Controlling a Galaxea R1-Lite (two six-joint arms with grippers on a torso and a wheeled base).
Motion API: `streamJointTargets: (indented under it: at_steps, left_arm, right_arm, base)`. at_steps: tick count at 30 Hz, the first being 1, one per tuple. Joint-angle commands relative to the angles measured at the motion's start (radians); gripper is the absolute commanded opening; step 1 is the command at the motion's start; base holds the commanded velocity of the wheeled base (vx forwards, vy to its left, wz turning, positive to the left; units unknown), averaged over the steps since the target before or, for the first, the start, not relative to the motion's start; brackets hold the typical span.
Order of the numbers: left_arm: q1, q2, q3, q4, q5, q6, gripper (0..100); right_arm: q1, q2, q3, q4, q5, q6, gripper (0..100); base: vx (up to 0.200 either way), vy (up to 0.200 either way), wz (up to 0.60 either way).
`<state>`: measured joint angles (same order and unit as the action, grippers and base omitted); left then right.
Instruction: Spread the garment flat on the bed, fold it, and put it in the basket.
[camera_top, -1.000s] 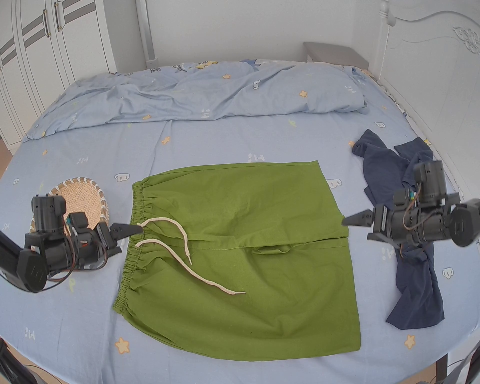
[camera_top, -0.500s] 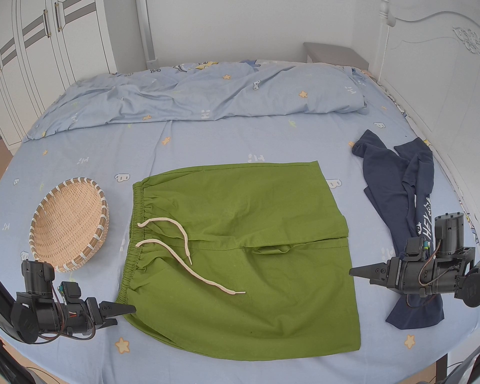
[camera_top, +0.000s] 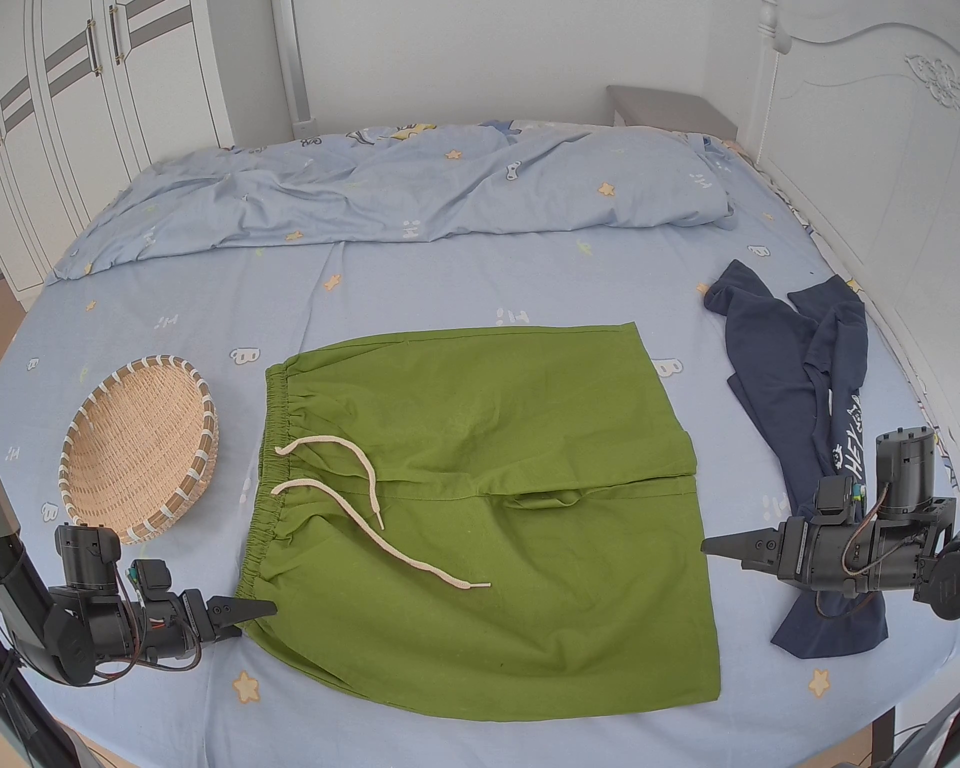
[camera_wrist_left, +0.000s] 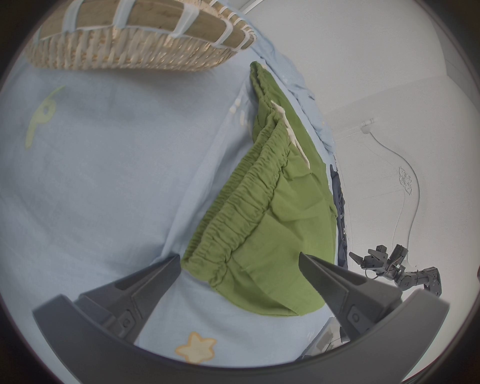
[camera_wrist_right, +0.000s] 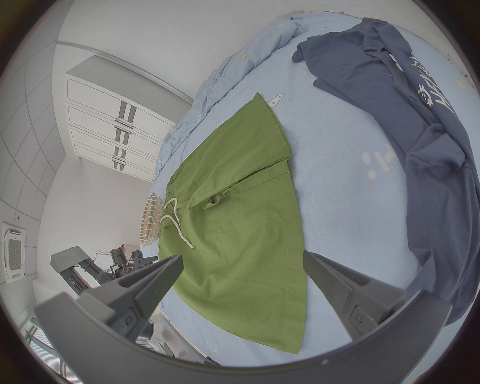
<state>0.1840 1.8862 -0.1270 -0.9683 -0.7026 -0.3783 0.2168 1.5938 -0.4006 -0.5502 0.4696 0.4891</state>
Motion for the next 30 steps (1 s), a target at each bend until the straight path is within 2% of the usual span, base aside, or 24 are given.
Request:
streamJointTargets:
  at_steps: [1,9,10,15,18,25,29,30]
  left_arm:
    - [-0.006,0.105,0.012,-0.096,0.005,-0.016,100]
    - [-0.009,0.149,0.058,-0.254,0.005,-0.051,100]
    - [-0.008,0.149,0.061,-0.263,0.005,-0.056,0]
    - [0.003,0.151,0.118,-0.368,0.003,-0.077,0]
    - [0.005,0.157,0.127,-0.382,0.003,-0.079,0]
    - [0.072,0.125,0.127,-0.236,0.002,-0.054,0]
    - [0.072,0.131,0.127,-0.179,-0.003,0.041,0]
    - [0.072,0.131,0.127,-0.179,-0.003,0.041,0]
  right_arm:
    - [-0.001,0.002,0.0,0.0,0.0,-0.001,100]
    - [-0.001,0.006,0.0,0.0,0.0,-0.001,100]
    - [-0.001,0.006,0.0,0.0,-0.002,-0.001,100]
    - [-0.004,0.008,0.0,0.0,-0.002,-0.003,100]
    - [-0.007,0.008,0.002,0.0,-0.002,-0.004,100]
    - [-0.004,0.012,0.06,0.003,0.004,-0.007,100]
    - [0.021,0.025,0.138,0.001,0.006,-0.026,100]
    - [0.021,0.025,0.138,0.001,0.006,-0.026,100]
  base:
    - [0.0,0.0,0.0]
    - [0.0,0.0,0.0]
    - [0.0,0.0,0.0]
    - [0.0,0.0,0.0]
    - [0.0,0.0,0.0]
    - [0.0,0.0,0.0]
    - [0.0,0.0,0.0]
    - [0.0,0.0,0.0]
